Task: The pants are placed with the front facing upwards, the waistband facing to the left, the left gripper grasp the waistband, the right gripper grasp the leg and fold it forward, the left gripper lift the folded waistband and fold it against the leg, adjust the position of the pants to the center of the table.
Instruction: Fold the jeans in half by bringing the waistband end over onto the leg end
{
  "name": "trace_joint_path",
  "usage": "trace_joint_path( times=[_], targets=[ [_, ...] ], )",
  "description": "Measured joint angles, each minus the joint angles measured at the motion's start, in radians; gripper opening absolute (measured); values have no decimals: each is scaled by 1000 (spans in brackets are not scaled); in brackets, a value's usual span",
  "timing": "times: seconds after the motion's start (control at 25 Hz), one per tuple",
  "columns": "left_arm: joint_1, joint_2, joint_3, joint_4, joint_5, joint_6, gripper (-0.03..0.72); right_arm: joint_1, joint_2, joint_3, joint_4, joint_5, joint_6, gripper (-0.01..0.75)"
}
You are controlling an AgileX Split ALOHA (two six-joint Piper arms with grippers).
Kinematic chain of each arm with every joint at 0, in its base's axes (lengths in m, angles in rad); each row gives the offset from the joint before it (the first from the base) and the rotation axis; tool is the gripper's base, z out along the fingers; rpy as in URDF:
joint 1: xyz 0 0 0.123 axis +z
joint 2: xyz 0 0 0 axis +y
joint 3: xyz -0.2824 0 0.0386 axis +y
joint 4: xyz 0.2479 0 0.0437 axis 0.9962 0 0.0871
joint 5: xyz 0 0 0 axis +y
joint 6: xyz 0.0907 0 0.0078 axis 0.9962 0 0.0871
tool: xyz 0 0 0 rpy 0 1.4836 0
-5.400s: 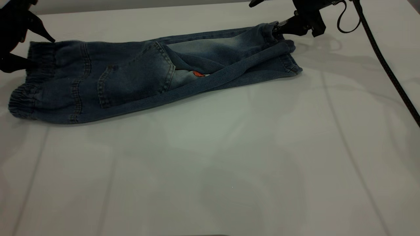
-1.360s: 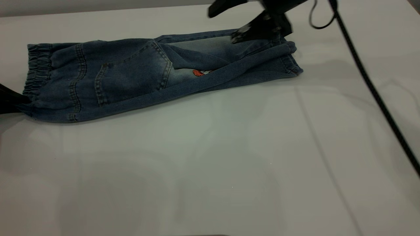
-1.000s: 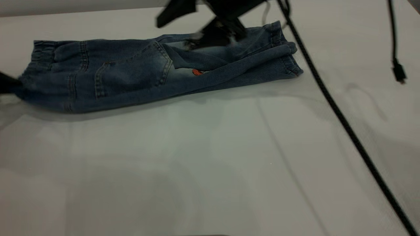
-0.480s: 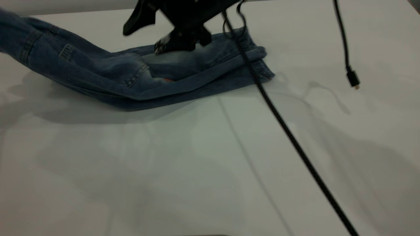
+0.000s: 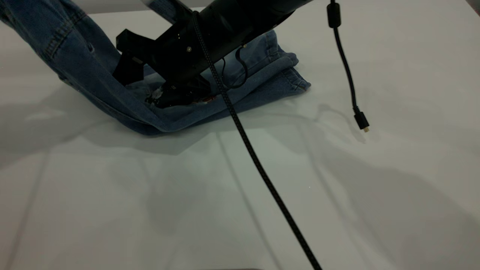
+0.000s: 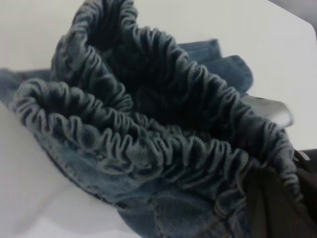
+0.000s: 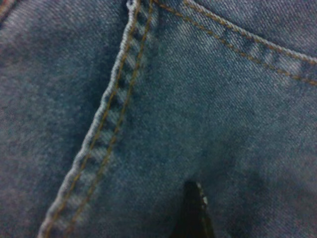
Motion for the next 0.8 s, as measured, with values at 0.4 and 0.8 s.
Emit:
trace_joint_path(
  times=[0.4, 0.8],
  targets=[
    [-63, -72, 0, 17, 7, 12, 55, -160, -62, -4, -354, 38, 117, 491],
    [-336, -83, -4, 13, -199, 21, 55, -112, -56, -4, -534, 68, 198, 491]
  ],
)
